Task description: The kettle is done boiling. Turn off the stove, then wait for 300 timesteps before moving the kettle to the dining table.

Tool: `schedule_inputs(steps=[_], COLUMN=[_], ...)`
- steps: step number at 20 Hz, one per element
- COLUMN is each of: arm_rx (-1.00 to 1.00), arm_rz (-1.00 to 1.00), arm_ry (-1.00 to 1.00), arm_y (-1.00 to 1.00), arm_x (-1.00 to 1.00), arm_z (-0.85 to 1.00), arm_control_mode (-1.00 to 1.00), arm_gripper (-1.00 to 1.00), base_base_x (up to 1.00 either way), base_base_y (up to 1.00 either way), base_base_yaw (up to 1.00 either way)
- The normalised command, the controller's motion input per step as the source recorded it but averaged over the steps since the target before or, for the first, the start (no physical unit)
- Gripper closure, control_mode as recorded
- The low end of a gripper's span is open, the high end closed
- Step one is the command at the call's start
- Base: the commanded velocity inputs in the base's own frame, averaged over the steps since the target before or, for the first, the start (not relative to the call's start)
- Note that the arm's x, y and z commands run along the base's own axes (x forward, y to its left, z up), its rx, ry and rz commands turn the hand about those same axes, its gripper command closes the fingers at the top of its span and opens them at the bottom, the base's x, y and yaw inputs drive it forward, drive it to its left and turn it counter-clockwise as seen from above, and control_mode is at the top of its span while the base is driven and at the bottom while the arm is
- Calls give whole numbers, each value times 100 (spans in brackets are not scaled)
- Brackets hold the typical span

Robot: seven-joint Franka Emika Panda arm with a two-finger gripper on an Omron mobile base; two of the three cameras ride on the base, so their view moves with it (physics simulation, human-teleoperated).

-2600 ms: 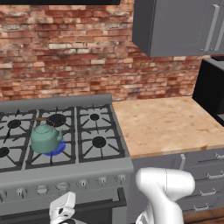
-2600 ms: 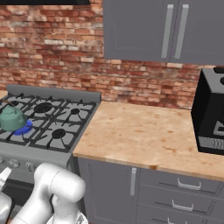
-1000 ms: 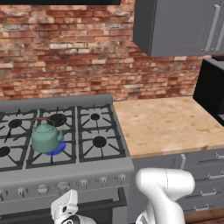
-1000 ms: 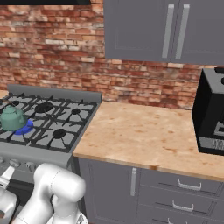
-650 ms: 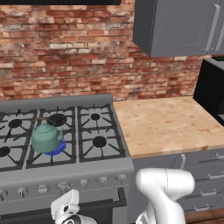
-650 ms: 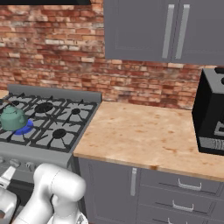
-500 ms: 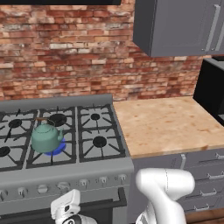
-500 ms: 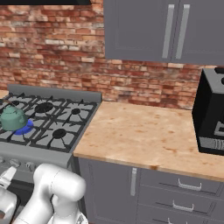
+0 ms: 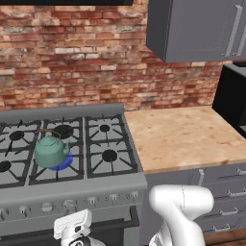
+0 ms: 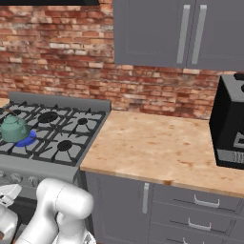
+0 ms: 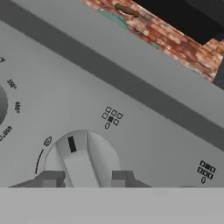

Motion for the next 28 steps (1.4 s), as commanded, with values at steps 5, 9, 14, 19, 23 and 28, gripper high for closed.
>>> schedule_inputs(steps=[5,9,14,19,23,28], arm_rx=[26,26,24,21,20,21], arm_rz=[0,-1,-1,0,0,0], arm_ry=[0,0,0,1,3,4], arm_y=[-12,-4,0,0,0,0], arm_x=[0,0,4,8,9,7], arm_z=[0,0,0,2,5,1], arm_control_mode=[-100,-100,-100,-100,-100,-100], arm_gripper=[100,100,100,100,100,100], base_base_x=[0,0,0,0,0,0], base_base_y=[0,0,0,0,0,0], base_base_yaw=[0,0,0,0,0,0])
